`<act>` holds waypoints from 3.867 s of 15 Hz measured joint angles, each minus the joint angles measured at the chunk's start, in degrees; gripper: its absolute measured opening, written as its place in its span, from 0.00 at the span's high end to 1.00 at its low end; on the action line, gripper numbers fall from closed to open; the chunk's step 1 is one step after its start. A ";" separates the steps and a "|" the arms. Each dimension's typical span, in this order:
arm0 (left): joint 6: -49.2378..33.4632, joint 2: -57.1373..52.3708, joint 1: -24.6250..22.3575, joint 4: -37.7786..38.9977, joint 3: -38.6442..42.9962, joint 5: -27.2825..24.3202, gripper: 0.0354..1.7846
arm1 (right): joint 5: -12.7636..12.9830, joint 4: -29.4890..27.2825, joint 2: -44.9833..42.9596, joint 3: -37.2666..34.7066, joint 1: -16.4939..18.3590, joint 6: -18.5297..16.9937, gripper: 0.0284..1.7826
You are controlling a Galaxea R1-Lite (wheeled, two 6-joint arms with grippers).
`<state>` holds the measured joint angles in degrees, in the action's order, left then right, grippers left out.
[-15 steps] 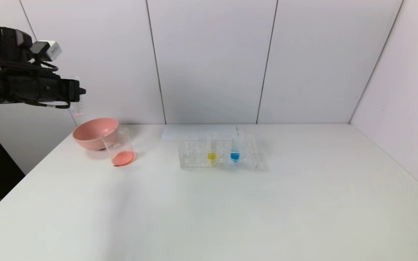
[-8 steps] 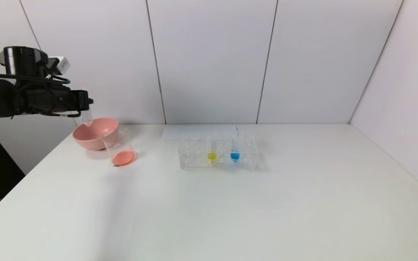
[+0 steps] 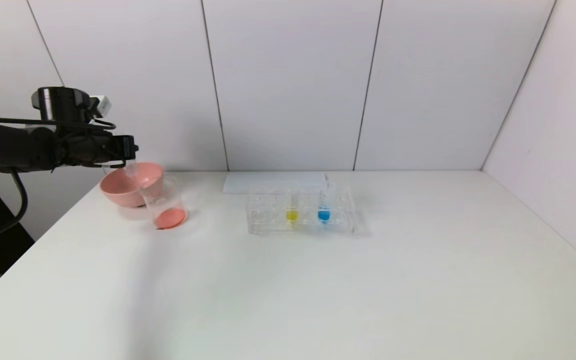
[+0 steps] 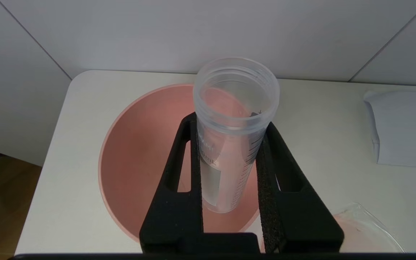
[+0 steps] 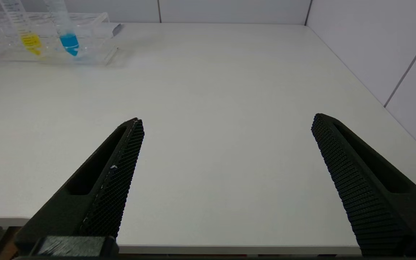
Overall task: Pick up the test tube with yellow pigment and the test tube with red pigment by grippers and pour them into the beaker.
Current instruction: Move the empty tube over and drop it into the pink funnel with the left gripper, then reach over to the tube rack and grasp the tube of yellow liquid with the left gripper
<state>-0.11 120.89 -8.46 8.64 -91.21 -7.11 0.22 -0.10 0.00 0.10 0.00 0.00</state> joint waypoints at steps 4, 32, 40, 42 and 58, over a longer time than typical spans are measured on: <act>-0.20 4.27 -0.68 0.00 -3.02 0.04 0.77 | 0.02 0.00 0.00 0.00 0.00 0.00 0.05; -0.40 11.13 -3.61 -0.38 -8.70 -0.09 0.77 | 0.00 0.00 0.00 0.00 0.00 0.00 0.05; -0.62 11.50 -3.91 -0.44 -8.90 -0.13 0.74 | 0.00 0.00 0.00 0.00 0.00 0.00 0.05; -0.51 11.54 -3.85 -0.55 -9.20 -0.13 0.66 | 0.02 0.00 0.00 0.00 0.00 -0.02 0.05; 0.21 1.33 -3.44 -0.46 -6.25 0.06 0.01 | 0.02 0.00 0.00 0.00 0.00 0.00 0.05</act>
<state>0.10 122.22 -11.90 8.18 -97.46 -7.05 0.24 -0.10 0.00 0.10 0.00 0.00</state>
